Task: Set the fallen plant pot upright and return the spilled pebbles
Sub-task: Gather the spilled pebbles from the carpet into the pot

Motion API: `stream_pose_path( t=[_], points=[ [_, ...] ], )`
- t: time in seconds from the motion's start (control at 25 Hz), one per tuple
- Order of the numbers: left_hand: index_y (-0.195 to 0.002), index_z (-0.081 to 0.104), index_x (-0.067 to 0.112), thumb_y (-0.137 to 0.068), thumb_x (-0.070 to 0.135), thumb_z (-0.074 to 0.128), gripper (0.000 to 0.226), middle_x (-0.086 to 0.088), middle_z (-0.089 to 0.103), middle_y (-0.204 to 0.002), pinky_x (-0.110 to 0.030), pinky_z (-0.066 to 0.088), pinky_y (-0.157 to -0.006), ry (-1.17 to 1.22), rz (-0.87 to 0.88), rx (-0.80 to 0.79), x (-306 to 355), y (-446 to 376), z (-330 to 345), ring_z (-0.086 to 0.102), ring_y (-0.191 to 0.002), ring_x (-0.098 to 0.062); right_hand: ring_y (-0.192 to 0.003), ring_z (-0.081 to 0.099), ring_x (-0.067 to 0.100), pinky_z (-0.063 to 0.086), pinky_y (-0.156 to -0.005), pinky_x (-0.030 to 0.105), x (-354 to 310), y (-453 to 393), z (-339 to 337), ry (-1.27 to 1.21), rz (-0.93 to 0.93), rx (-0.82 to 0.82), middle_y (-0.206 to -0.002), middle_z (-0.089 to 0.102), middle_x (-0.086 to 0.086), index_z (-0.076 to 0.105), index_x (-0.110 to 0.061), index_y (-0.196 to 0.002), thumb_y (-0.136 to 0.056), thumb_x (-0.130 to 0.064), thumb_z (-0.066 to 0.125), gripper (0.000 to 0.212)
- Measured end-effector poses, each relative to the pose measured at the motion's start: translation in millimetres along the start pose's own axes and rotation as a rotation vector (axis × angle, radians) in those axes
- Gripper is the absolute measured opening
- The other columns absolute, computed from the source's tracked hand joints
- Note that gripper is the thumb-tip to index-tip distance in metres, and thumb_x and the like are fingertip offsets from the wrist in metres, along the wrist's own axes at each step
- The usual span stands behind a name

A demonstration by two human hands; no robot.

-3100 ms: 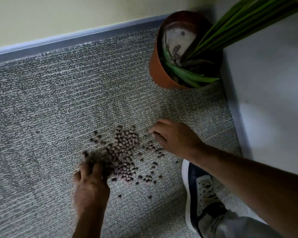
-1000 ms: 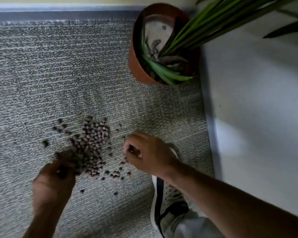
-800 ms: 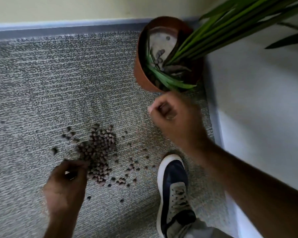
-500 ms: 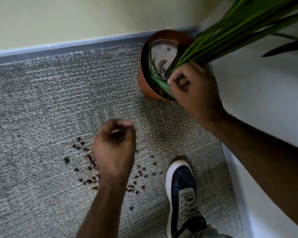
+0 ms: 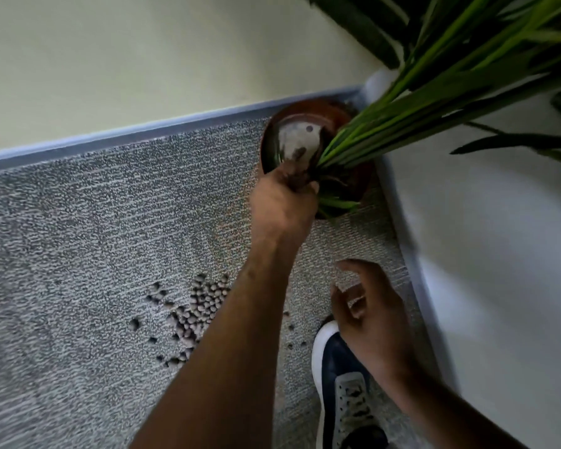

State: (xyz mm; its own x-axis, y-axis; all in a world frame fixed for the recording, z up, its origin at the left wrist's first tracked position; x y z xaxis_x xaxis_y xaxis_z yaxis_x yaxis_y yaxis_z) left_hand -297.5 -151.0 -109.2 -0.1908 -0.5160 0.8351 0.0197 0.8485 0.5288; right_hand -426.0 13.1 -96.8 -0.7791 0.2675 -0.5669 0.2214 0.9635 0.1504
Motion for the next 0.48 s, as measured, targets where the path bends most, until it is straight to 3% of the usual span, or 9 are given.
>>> stream_pose_path(
  t=[0.12, 0.24, 0.36, 0.48],
  points=[
    [-0.110, 0.074, 0.021, -0.091, 0.018, 0.066, 0.021, 0.009, 0.075, -0.102, -0.013, 0.056, -0.070, -0.030, 0.088, 0.051, -23.8, 16.1, -17.1, 0.072, -0.090, -0.005, -0.071, 0.064, 0.001, 0.055, -0.061, 0.017, 15.5, 16.0, 17.7, -0.040, 0.117, -0.052, -0.113, 0.069, -0.005, 0.057, -0.020, -0.127, -0.091, -0.021, 0.069, 0.039],
    [-0.105, 0.072, 0.026, -0.092, 0.028, 0.066, 0.014, 0.012, 0.073, -0.101, -0.012, 0.056, -0.072, -0.120, 0.080, 0.185, -80.5, 40.7, -67.6, 0.069, -0.087, 0.004, -0.077, 0.062, -0.003, 0.049, -0.068, 0.012, 25.6, 17.2, 40.2, -0.052, 0.248, -0.139, -0.132, 0.062, -0.012, 0.050, -0.024, -0.137, -0.090, -0.026, 0.070, 0.051],
    [-0.108, 0.073, 0.014, -0.089, 0.022, 0.066, 0.022, -0.013, 0.070, -0.111, -0.038, 0.052, -0.094, -0.473, -0.010, 0.306, -167.4, 77.2, -126.7, 0.066, -0.104, -0.030, -0.094, 0.065, 0.003, 0.052, -0.078, 0.019, 40.0, 26.1, 74.2, 0.001, 0.310, -0.371, -0.141, 0.055, -0.010, 0.042, -0.030, -0.142, -0.089, -0.030, 0.071, 0.061],
    [-0.118, 0.068, 0.008, -0.084, 0.014, 0.064, 0.034, -0.022, 0.059, -0.126, -0.045, 0.040, -0.103, -0.716, -0.171, 0.294, -226.4, 106.5, -167.9, 0.052, -0.117, -0.041, -0.111, 0.065, 0.019, 0.056, -0.087, 0.034, 50.3, 21.9, 89.7, 0.068, 0.282, -0.523, -0.137, 0.059, 0.002, 0.052, -0.022, -0.136, -0.087, -0.027, 0.074, 0.055]
  ],
)
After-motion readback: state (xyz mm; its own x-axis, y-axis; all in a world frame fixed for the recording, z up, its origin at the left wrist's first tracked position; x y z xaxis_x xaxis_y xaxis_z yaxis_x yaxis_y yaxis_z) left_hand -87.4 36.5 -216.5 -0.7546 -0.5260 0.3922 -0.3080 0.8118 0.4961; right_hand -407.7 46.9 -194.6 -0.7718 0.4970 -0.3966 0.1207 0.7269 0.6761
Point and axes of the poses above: each hand's wrist, its own y-axis away from the middle knuckle, its own z-axis out of the palm, x = y × z, the point moved 4 cm from there along -y, towards the middle knuckle
